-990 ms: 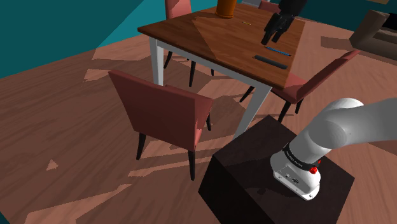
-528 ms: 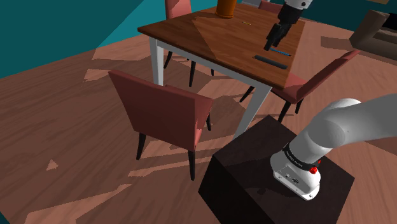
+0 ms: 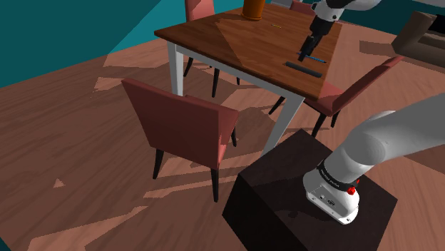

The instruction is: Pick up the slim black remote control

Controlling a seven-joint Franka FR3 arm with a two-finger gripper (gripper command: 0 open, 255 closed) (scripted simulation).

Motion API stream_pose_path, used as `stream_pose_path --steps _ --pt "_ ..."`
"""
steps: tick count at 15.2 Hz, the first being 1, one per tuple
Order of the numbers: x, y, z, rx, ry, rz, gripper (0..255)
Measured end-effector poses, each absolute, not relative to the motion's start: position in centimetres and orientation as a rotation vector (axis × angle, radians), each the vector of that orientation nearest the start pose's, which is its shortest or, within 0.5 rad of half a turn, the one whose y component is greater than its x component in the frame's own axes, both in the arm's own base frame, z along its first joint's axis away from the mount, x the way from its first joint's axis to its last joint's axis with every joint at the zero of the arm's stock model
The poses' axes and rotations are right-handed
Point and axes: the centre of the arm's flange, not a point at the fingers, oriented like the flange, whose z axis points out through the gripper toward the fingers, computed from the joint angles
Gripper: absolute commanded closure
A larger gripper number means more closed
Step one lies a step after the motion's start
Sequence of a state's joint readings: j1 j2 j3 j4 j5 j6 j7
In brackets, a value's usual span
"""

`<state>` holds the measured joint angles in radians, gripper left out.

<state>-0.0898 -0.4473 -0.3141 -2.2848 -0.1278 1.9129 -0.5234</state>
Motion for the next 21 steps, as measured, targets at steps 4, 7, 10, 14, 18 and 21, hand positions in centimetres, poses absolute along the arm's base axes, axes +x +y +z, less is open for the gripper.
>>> stream_pose_path --steps 4,7,10,14,18,21 --pt "40.5 -23.0 50.1 -3.159 -0.343 -0.072 0" --pt "42.4 -26.0 48.4 -3.172 -0.383 -0.057 0" --pt "43.2 -29.4 47.1 -3.184 -0.423 -0.04 0" --pt "44.0 -30.5 45.5 -3.189 -0.441 -0.033 0" --pt "44.1 -30.5 43.3 -3.19 -0.443 -0.033 0" --pt "44.1 -30.5 42.6 -3.19 -0.443 -0.033 255"
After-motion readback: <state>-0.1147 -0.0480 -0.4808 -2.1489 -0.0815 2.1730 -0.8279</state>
